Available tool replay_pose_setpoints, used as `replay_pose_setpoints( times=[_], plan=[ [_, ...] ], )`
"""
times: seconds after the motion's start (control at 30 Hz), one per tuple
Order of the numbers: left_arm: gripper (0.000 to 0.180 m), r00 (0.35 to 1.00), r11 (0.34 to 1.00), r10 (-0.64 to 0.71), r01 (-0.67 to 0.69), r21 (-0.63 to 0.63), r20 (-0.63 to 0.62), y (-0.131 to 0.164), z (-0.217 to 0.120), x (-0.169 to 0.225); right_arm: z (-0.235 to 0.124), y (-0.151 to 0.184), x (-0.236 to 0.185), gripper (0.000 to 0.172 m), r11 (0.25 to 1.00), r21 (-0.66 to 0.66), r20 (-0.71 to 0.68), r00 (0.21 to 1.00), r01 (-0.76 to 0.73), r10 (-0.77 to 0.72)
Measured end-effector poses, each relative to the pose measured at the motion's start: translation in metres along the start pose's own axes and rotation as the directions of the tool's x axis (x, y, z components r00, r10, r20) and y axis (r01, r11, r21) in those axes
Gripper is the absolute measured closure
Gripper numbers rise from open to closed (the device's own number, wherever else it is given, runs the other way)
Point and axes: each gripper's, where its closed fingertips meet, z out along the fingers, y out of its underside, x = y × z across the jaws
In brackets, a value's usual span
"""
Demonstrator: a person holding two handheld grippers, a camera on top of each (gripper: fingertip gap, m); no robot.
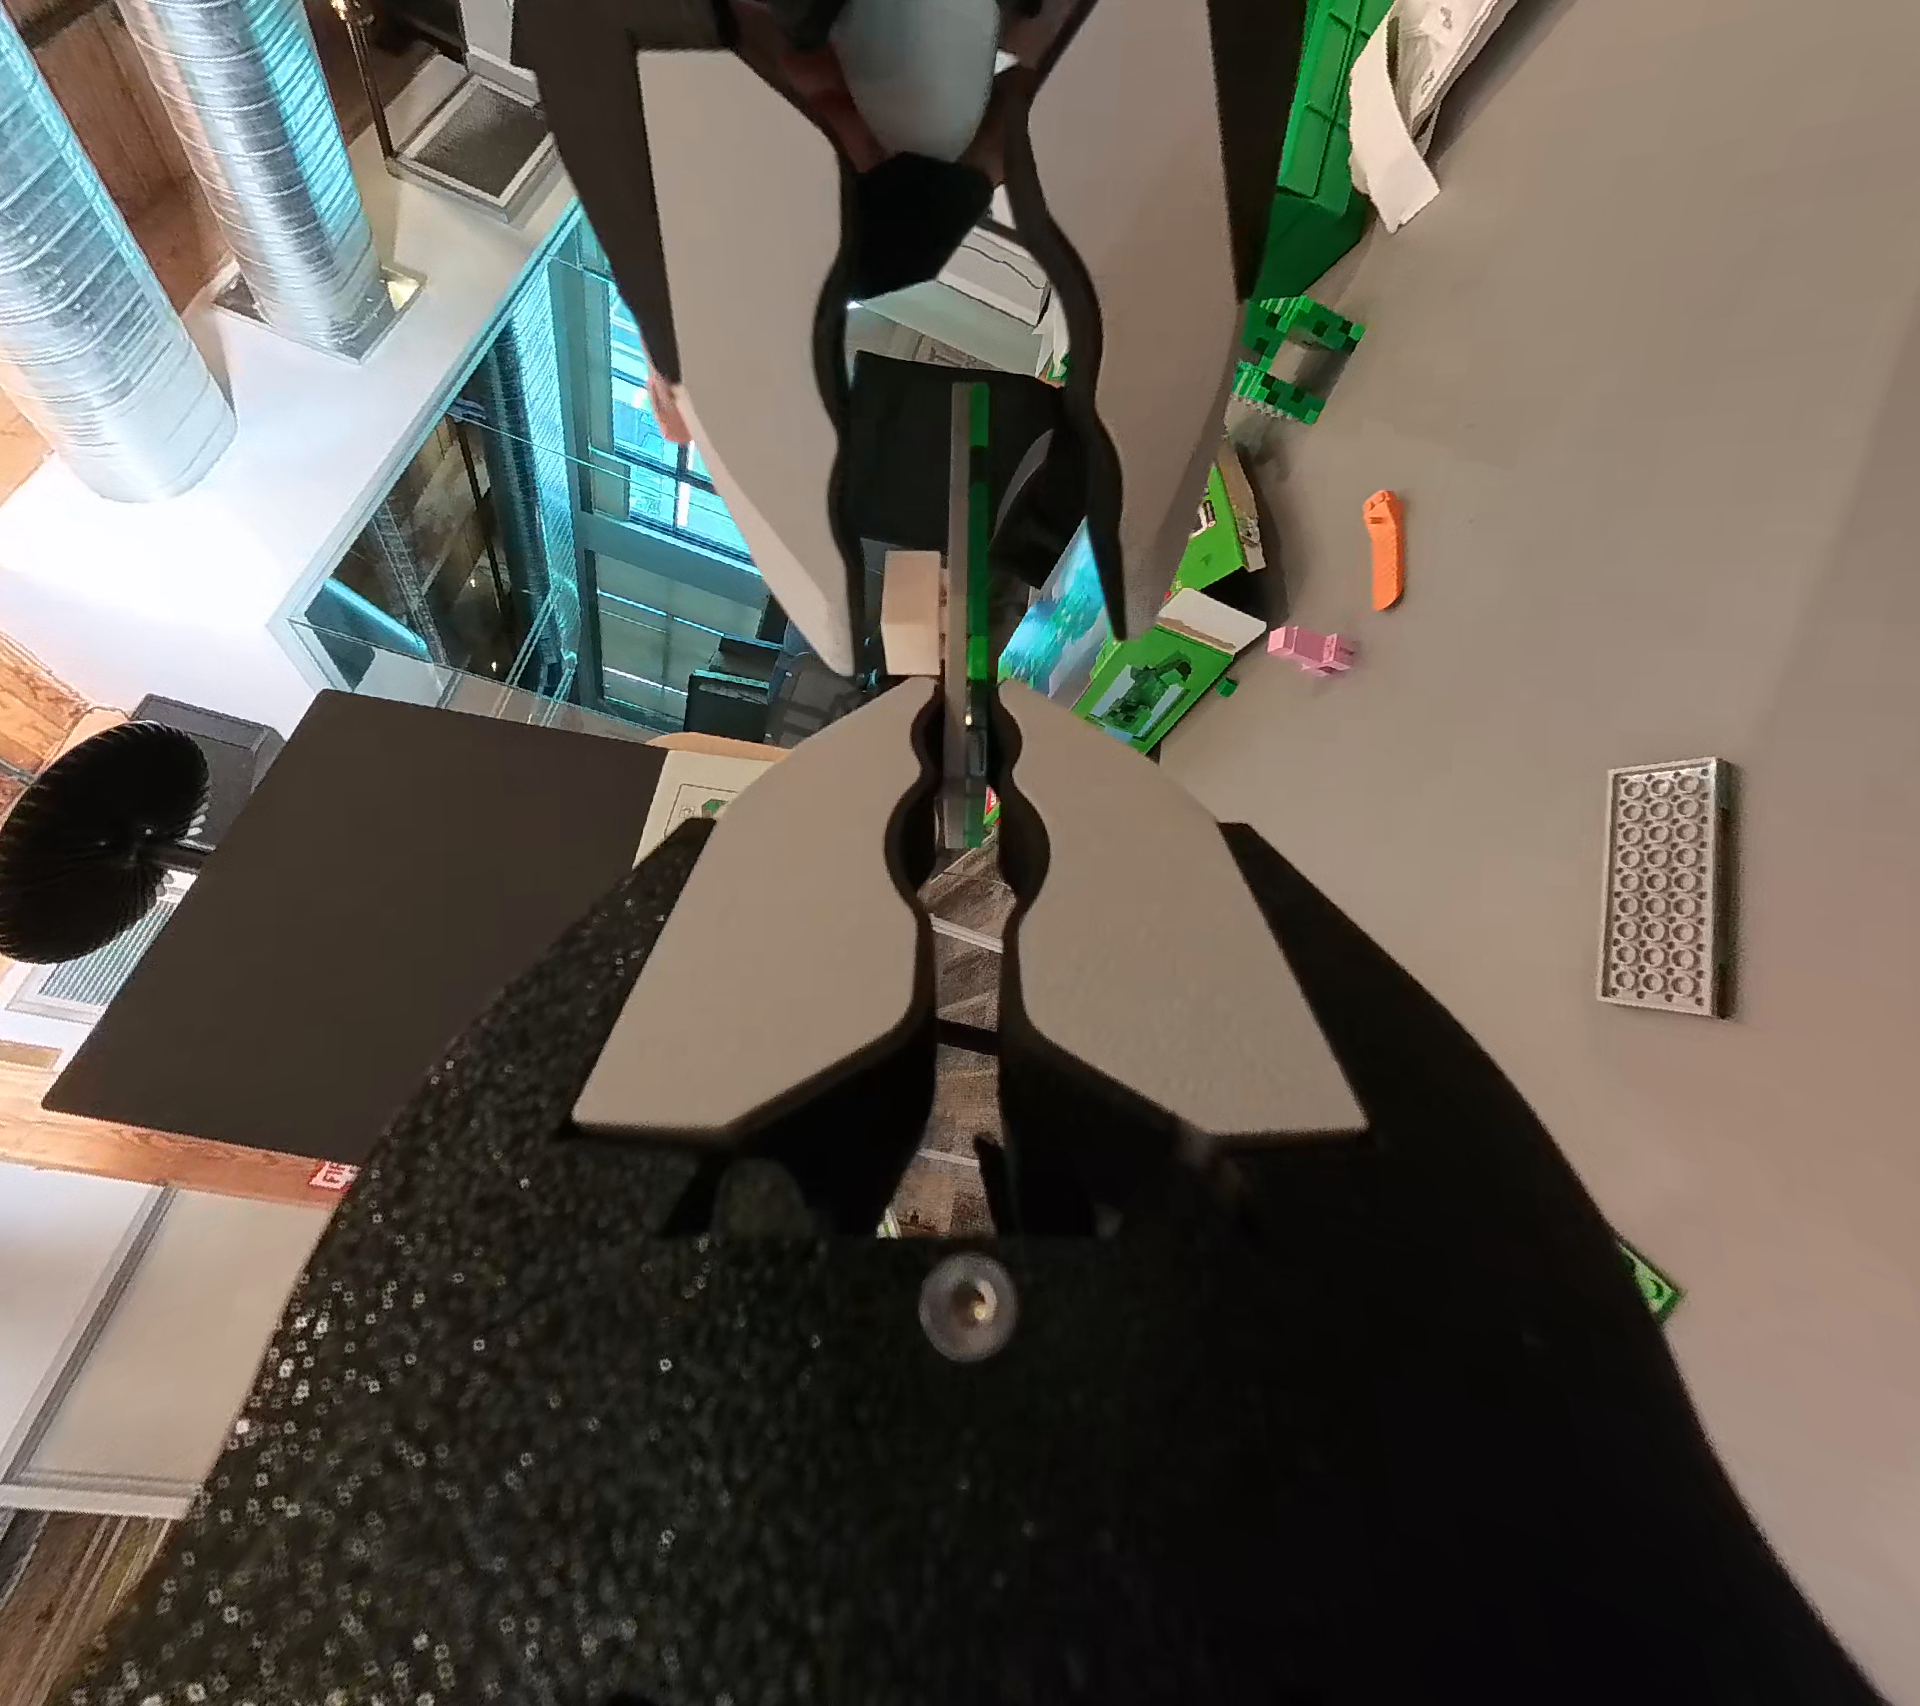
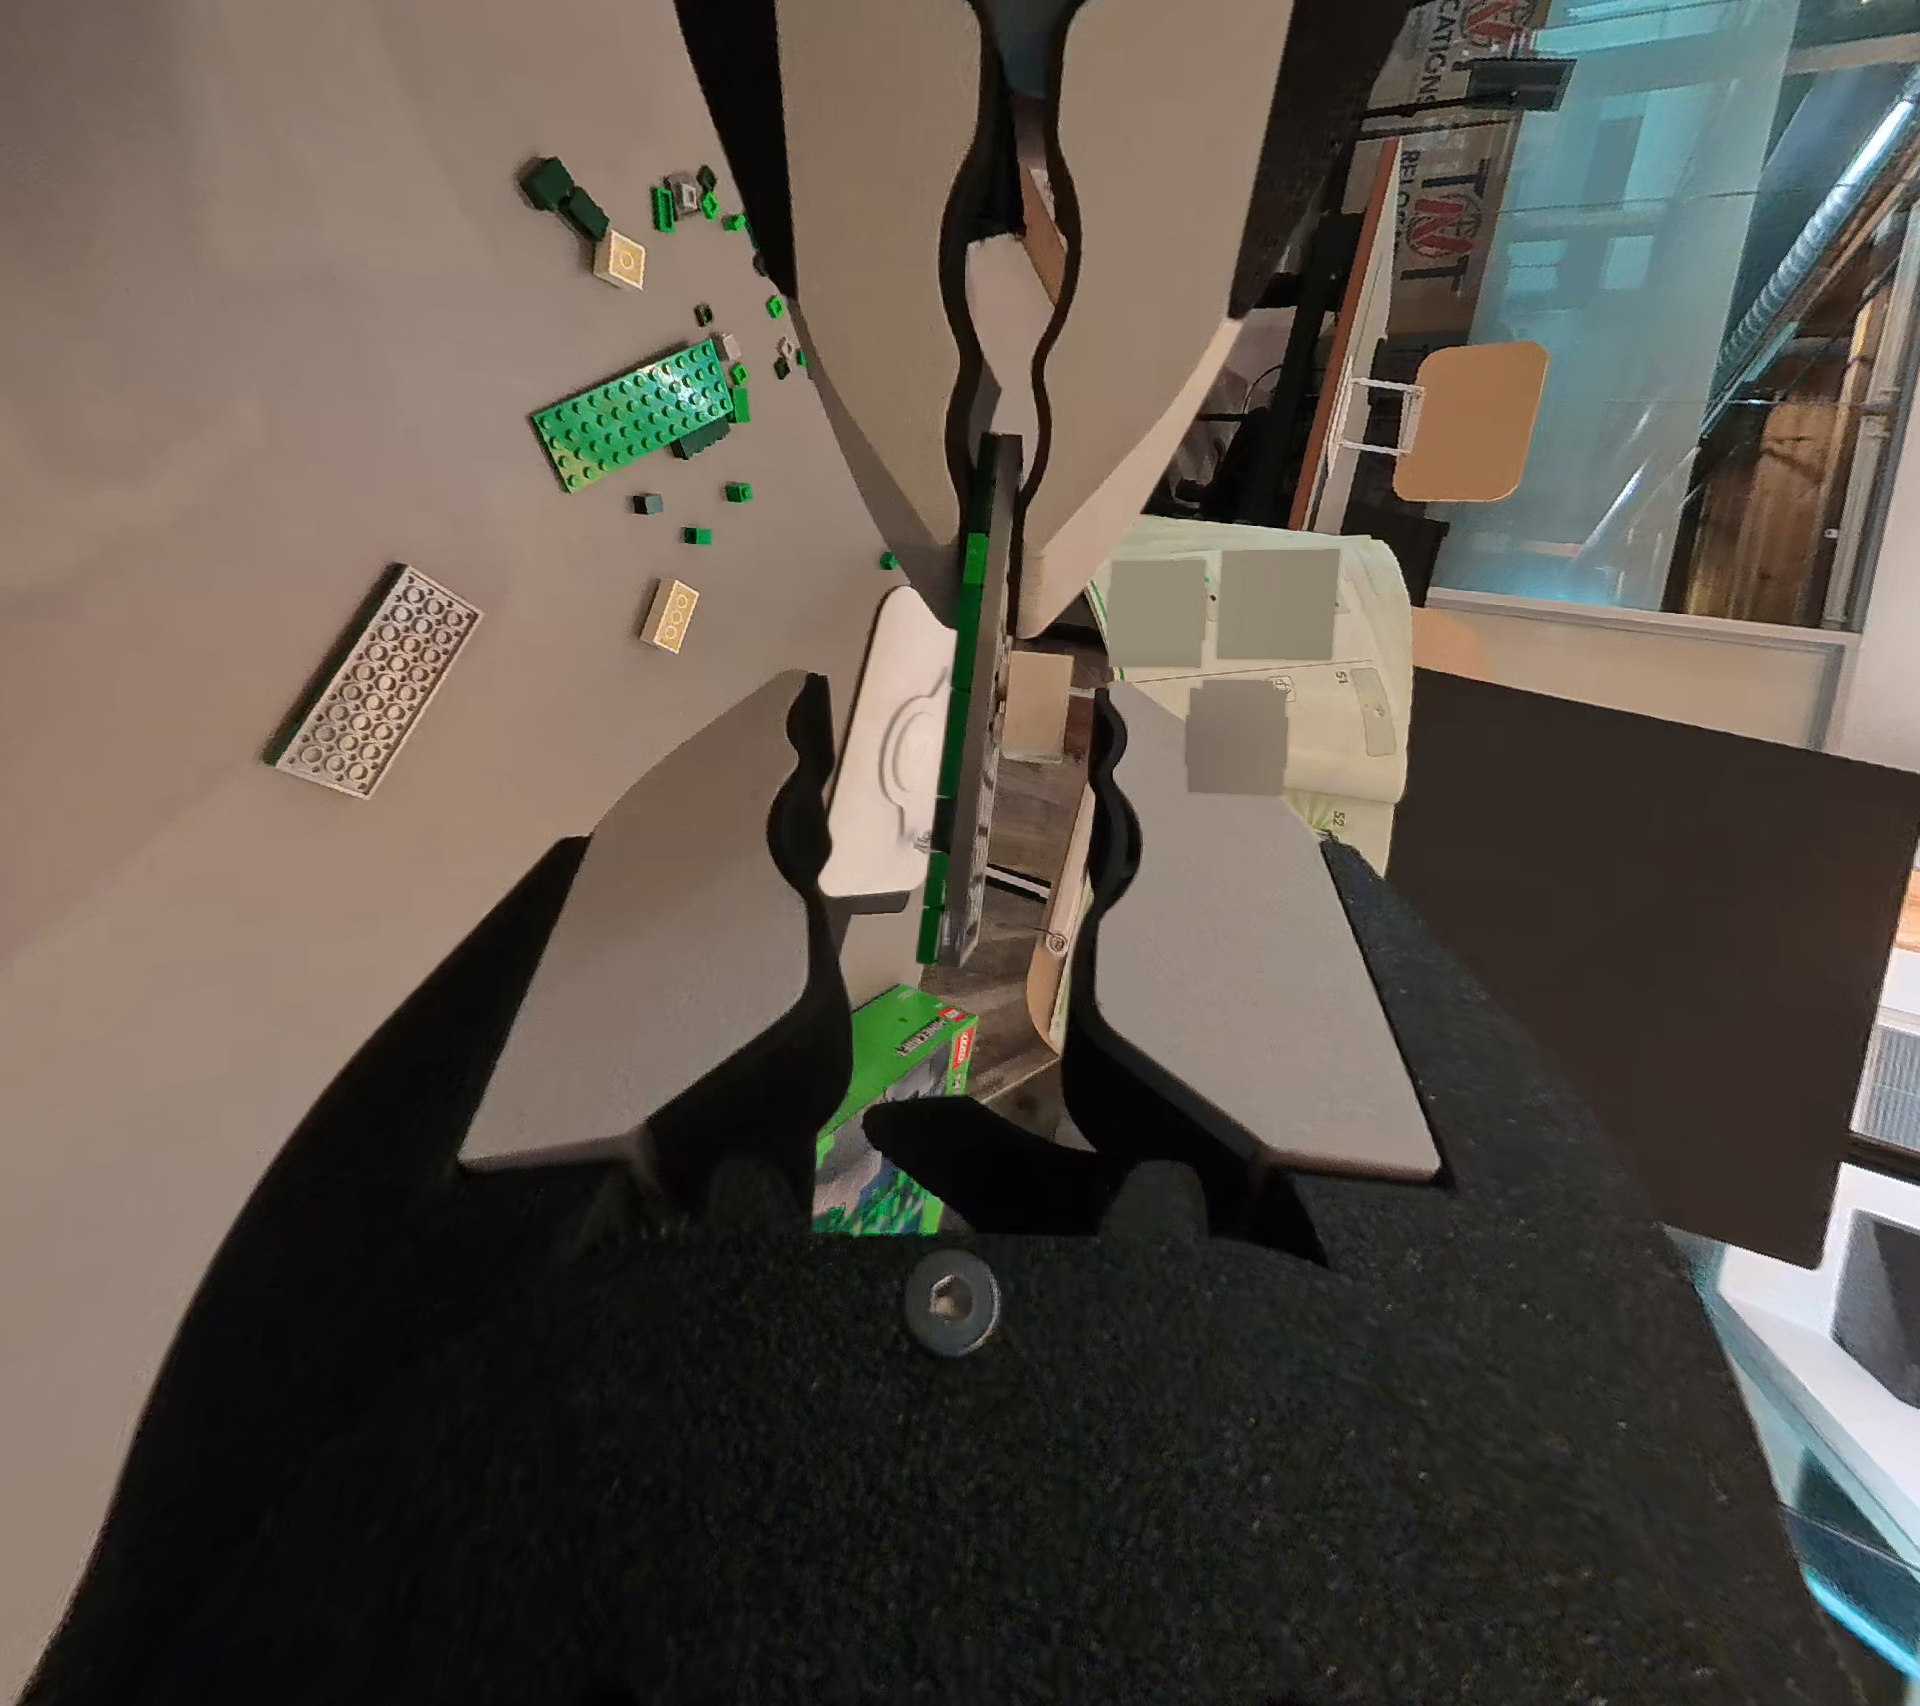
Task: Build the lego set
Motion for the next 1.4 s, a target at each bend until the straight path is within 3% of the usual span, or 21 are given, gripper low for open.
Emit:
replay_pose_setpoints(
  times=[0.33,1.4],
  plan=[
    [0.175,1.0,0.999,0.031,-0.031,0.011,0.003,-0.007,0.0,0.001,0.005,-0.004,-0.001,0.149,0.999,-0.002,-0.07,0.996,0.047,-0.047],
    [0.175,0.988,0.992,0.126,-0.125,-0.012,0.087,-0.014,-0.01,-0.01,0.005,-0.006,0.01,0.152,0.997,-0.073,-0.206,0.977,0.04,-0.054]
  ],
)
